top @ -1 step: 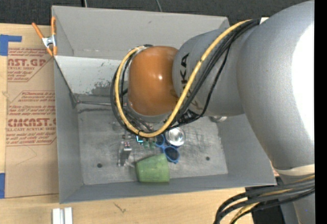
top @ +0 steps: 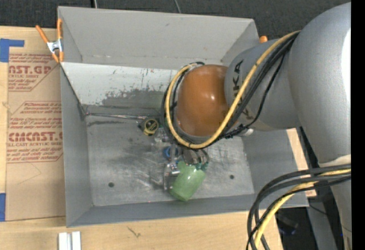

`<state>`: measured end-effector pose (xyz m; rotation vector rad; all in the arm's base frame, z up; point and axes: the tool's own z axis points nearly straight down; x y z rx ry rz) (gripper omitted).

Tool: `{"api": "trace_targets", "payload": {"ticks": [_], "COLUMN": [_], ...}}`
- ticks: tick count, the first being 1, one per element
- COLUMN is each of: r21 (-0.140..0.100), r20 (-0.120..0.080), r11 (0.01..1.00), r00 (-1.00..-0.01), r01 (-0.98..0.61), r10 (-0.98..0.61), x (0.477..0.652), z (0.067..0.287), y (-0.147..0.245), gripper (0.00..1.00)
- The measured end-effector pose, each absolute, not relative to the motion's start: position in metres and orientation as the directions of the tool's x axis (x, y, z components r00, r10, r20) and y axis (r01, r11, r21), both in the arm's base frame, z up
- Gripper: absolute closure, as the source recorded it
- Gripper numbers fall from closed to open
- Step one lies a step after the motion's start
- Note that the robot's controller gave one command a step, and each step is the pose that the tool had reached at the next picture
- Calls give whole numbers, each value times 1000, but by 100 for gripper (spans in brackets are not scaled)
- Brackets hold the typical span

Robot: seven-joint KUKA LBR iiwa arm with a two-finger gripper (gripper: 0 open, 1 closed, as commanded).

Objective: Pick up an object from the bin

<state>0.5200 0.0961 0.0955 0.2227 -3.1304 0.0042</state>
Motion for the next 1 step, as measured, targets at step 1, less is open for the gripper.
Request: {"api": "trace_targets", "payload": {"ticks": [1], "r21": [-4], "r20": [-13], "r11": [905], "r00": [-905], "r01": [-426], "r10": [-426], "x": [483], "z": [86], "y": [36], "gripper": [0]}}
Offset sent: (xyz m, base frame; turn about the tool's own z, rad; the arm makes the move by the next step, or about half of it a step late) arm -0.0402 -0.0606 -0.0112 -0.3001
